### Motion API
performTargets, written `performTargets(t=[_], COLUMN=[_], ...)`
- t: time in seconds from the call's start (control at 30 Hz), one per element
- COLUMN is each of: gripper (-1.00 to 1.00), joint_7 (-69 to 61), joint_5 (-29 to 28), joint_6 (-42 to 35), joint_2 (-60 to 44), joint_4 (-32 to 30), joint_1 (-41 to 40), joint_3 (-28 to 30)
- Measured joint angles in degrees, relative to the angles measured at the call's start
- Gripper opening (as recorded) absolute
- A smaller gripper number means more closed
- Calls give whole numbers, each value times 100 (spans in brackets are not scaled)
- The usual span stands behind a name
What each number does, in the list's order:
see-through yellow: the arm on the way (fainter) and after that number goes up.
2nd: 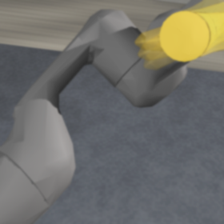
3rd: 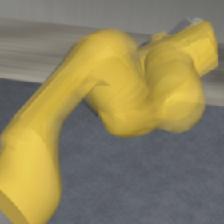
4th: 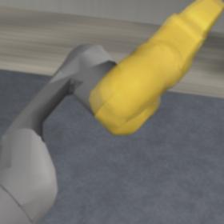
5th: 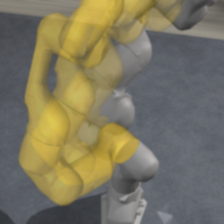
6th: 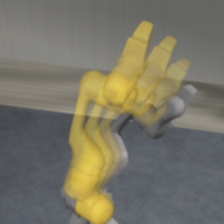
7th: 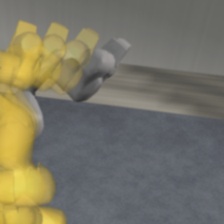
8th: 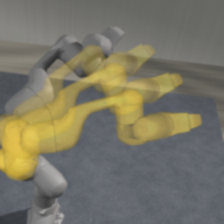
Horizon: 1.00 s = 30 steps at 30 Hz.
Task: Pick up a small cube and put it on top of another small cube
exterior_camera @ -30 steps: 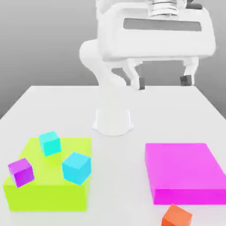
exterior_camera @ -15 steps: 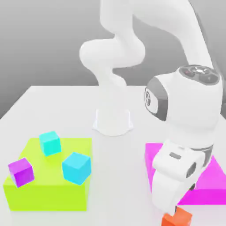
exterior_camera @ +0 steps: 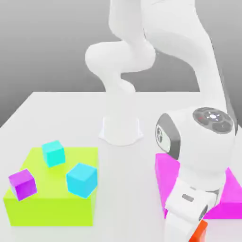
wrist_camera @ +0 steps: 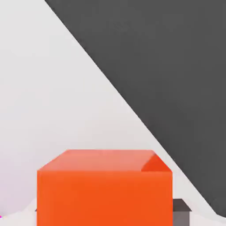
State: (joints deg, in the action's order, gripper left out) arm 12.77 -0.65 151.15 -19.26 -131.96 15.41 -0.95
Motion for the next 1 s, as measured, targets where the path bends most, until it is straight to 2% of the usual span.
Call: performTargets(t=[0.23,0.73,0.9,0.93,1.0], gripper=[-100,-100,-100,100,100], joint_7=[1138,4598,4767,4760,4760], joint_5=[167,-704,-738,-733,-733], joint_6=[-648,-1972,-1044,-843,-843], joint_2=[1437,4567,4040,3898,3898], joint_4=[-792,-2550,-2953,-3013,-3013], joint_1=[-724,-3339,-3515,-3514,-3514], joint_3=[804,1469,1576,1593,1593])
